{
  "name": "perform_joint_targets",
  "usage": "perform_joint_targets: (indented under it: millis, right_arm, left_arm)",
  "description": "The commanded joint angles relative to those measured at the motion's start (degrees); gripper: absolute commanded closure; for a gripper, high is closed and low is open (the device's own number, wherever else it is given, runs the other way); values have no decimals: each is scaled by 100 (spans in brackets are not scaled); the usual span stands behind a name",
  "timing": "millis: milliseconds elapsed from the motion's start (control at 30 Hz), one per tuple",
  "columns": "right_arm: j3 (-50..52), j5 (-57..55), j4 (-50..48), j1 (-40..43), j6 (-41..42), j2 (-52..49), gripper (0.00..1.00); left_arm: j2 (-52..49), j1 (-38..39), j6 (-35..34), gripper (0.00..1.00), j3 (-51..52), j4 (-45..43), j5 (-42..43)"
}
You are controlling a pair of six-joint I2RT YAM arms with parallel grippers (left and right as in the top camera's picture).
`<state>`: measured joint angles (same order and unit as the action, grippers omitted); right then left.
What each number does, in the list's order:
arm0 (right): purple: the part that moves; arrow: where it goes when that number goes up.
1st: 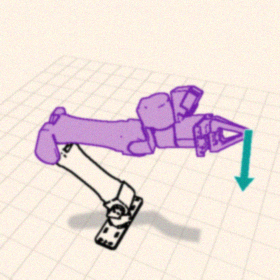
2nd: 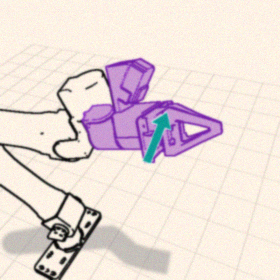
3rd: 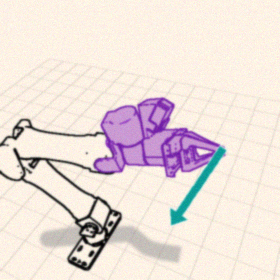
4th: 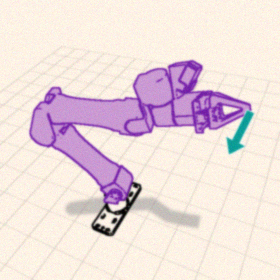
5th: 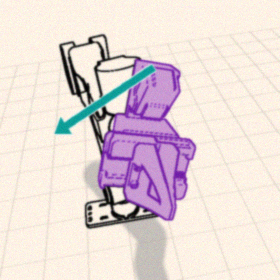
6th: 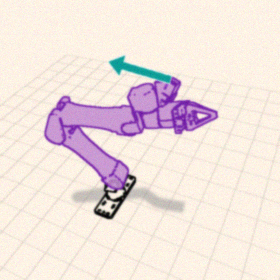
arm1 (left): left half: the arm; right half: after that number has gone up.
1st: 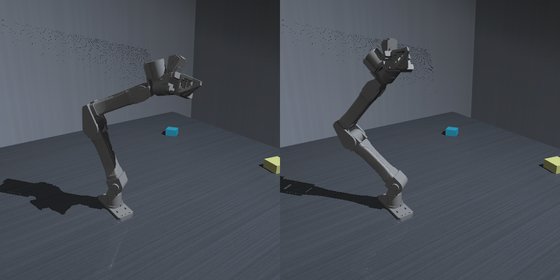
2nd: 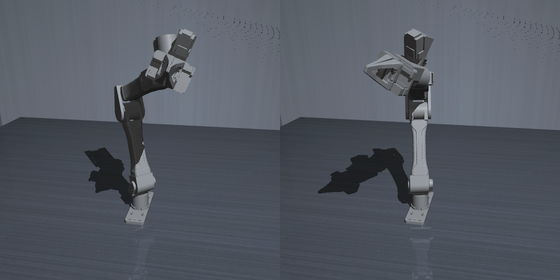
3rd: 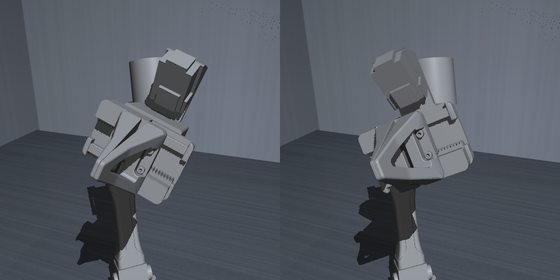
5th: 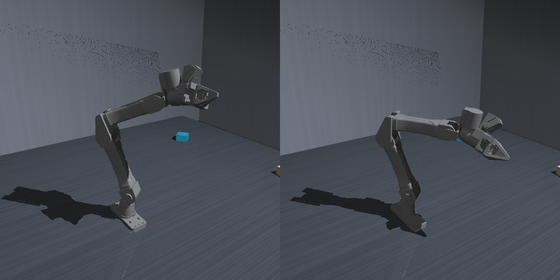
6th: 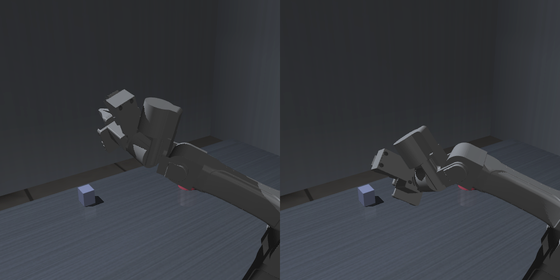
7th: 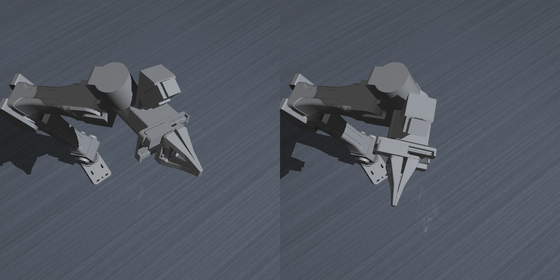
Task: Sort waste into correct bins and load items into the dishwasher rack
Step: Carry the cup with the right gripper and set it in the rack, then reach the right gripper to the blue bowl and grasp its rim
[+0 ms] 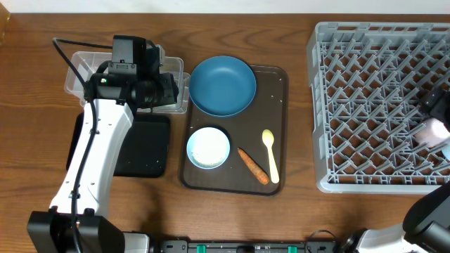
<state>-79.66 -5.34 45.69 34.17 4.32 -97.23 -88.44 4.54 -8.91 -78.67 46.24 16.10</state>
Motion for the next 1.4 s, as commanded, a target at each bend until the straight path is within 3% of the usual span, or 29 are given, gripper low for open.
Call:
perform_joint_targets:
  millis: [0, 300, 500, 633, 967, 1200, 1367]
  right_arm:
    - [44, -39, -28, 68, 37, -42, 1]
    - [44, 977, -133, 68, -13, -39, 1]
    - [44, 3110, -267, -72, -640, -39, 5]
    - [44, 3917, -308, -463, -1025, -39, 4]
    - [44, 3807, -1198, -2505, -1119, -39, 2]
    - [44, 2221, -2184, -4127, -992, -140, 1]
    - [44, 1740, -2719, -5012, -614, -686, 1]
  left_arm:
    - [-2, -28, 96, 62, -26, 24, -74]
    - [-2, -28, 96, 62, -26, 24, -74]
    - [-2, -28, 96, 61, -26, 24, -74]
    - [-4, -28, 96, 57, -26, 24, -74]
    - [-7, -31, 98, 54, -26, 131, -79]
    - [-7, -31, 98, 51, -26, 289, -79]
    - [-7, -31, 96, 51, -26, 306, -79]
